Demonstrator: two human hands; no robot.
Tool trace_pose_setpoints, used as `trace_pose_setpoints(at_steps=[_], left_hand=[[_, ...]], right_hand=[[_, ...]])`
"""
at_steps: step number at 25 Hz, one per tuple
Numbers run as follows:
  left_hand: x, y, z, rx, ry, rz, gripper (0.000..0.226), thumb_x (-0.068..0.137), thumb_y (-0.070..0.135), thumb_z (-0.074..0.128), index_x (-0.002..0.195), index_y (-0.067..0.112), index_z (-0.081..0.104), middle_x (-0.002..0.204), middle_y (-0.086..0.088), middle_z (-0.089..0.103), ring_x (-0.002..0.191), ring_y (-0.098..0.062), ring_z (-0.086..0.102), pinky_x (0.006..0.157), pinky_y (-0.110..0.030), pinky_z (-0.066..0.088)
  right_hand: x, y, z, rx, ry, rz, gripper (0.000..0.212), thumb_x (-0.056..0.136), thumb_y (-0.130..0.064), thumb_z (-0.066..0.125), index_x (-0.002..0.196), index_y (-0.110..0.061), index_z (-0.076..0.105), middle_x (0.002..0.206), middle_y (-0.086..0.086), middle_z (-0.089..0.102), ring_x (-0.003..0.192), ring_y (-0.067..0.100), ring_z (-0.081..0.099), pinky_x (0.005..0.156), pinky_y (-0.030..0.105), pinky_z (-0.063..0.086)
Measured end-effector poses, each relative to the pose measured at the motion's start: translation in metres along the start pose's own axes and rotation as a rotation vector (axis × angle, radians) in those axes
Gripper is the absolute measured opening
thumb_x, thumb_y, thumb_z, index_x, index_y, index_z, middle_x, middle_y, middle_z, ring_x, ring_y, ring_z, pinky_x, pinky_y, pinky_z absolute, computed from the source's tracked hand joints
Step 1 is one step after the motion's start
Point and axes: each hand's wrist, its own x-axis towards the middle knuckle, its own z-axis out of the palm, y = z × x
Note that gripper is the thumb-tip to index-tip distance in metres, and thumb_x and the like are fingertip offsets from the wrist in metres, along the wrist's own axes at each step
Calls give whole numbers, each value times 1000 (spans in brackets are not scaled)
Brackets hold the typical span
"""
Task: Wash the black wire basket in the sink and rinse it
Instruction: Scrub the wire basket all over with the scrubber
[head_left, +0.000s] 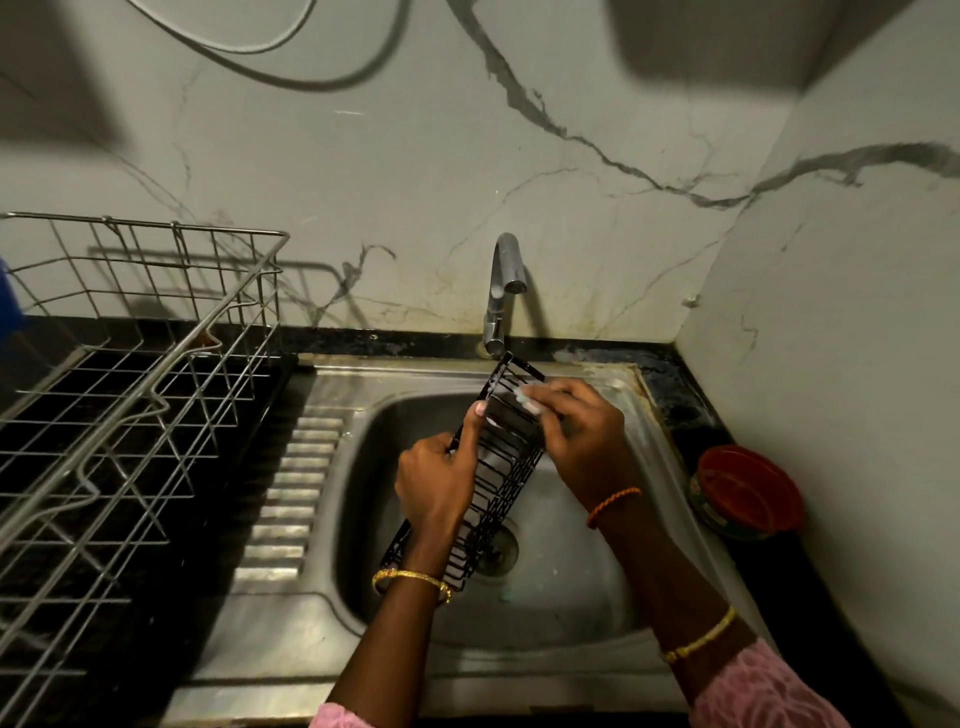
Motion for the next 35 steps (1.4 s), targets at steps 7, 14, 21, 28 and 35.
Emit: trace_pose_setpoints(at_steps=[7,14,21,28,35], left_hand=[[4,12,14,-95,32,19,72,91,66,26,45,14,46,47,2,47,50,-16,46,51,-28,29],[4,25,31,-388,128,-61,68,93,56,24,44,15,47,45,-4,52,45,-22,52,46,-27,33],[6,28,30,-352,193,-41,73,90,66,20,40,16,36,42,-1,43,44,-25,44,50,-31,36],[10,21,24,-349,183,-105,79,87,69,25,44,7,48,45,-7,49,47,-26,48,51,-36,40],[16,22,24,-254,253,-197,75,93,64,26,57,10,65,69,-13,68,67,-28,62,61,-34,46]], right_hand=[[17,-19,19,-33,-158,-27,26,84,5,52,103,0,68,100,13,64,91,18,58,84,4,35],[-13,-18,32,-45,-36,-101,32,88,-19,43,100,-4,69,93,12,61,92,20,52,79,31,45],[37,-16,17,117,-112,186,17,85,2,57,97,1,69,93,4,54,92,23,56,73,-4,33],[19,-27,19,133,-165,56,28,84,9,49,104,1,67,97,7,57,88,11,51,77,-3,35],[4,-20,15,89,-206,-12,15,81,-1,64,94,-3,70,94,8,62,86,10,54,77,2,38]])
